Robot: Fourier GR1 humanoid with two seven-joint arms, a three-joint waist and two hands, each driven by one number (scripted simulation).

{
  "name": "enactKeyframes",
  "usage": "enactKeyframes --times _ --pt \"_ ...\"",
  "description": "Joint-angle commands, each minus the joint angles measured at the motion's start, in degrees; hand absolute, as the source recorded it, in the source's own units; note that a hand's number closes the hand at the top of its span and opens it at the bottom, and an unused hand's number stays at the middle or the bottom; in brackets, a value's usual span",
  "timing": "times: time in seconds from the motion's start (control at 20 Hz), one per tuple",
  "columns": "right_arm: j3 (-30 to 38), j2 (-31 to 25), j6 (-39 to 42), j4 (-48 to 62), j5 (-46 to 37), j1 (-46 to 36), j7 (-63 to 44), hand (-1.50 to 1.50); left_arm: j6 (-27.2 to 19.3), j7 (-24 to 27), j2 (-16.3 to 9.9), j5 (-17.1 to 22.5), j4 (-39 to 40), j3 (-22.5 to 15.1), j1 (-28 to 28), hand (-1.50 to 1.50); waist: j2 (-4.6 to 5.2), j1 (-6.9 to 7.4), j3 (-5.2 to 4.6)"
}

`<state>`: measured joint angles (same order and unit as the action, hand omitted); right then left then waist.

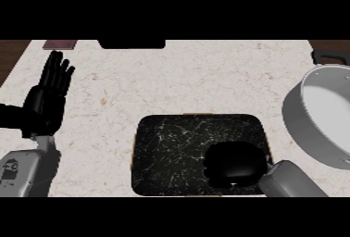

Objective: Pick the cupcake from the tray and place it in the pot

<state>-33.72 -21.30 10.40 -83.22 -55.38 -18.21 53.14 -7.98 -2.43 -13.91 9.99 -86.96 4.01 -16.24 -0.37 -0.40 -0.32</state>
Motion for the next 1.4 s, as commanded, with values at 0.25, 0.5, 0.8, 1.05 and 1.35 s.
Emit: enactKeyframes --times 0.25,0.5,0.8,1.05,1.35 --pt "4.8 7.8 -6.1 -11.1 -4.9 20.3 -31.3 1.5 -0.5 -1.0 -1.8 0.7 -1.2 2.9 3.6 0.0 -1.92 -5.87 0.11" --pt "7.2 11.7 -13.7 -25.6 -10.8 28.9 -44.6 1.5 -1.5 -0.7 -1.6 0.1 -1.9 3.3 4.7 0.0 -1.73 -6.33 0.12" --pt "10.5 14.8 -16.0 -46.6 -13.8 37.2 -55.3 1.5 0.5 0.4 -1.6 0.2 -1.9 2.2 4.3 0.0 -0.45 -3.59 0.21" --pt "15.7 13.6 -14.1 -60.4 -13.3 43.6 -60.0 1.5 0.5 1.8 0.7 -0.3 -3.0 0.4 5.0 0.0 0.03 -1.22 0.3" --pt "35.5 9.1 -6.2 -59.3 0.1 36.8 -60.1 1.5 -1.3 -0.5 1.4 -1.8 -0.2 0.0 0.1 0.0 0.41 -0.4 0.35"
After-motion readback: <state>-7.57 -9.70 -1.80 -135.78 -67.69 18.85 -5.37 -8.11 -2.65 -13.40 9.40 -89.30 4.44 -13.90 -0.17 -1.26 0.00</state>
